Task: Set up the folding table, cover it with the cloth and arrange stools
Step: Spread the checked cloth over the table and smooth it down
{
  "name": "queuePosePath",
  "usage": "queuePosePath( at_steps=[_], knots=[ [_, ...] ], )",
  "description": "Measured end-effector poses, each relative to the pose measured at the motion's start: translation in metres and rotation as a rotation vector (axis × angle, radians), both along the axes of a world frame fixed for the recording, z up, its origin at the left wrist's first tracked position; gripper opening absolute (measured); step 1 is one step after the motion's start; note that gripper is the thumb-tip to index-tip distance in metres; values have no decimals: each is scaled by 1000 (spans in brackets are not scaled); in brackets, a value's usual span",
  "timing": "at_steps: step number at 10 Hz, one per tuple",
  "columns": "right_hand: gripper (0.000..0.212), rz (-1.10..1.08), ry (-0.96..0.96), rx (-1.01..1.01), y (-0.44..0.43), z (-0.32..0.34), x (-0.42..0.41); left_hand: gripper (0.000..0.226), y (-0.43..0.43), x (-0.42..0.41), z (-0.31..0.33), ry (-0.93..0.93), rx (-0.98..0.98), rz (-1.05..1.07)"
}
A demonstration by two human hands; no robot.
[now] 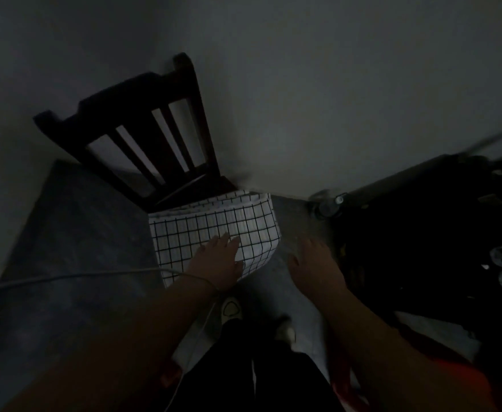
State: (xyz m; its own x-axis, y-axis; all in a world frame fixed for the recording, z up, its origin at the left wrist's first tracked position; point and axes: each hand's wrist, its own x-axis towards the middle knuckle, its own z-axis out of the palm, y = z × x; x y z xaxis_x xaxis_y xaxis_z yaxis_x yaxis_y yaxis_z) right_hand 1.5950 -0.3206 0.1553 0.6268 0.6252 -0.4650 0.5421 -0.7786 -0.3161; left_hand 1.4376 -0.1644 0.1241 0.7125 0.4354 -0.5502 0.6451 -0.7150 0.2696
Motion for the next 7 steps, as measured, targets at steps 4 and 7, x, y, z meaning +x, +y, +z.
queuePosePath(
  at_steps=[4, 7],
  knots=[
    [66, -71, 345, -79, 9, -264, 60, 68, -12, 32, -234, 51, 8, 68],
    [73, -327, 562, 126, 48, -379, 89, 55, -17, 34, -317, -1, -33, 202]
  ],
)
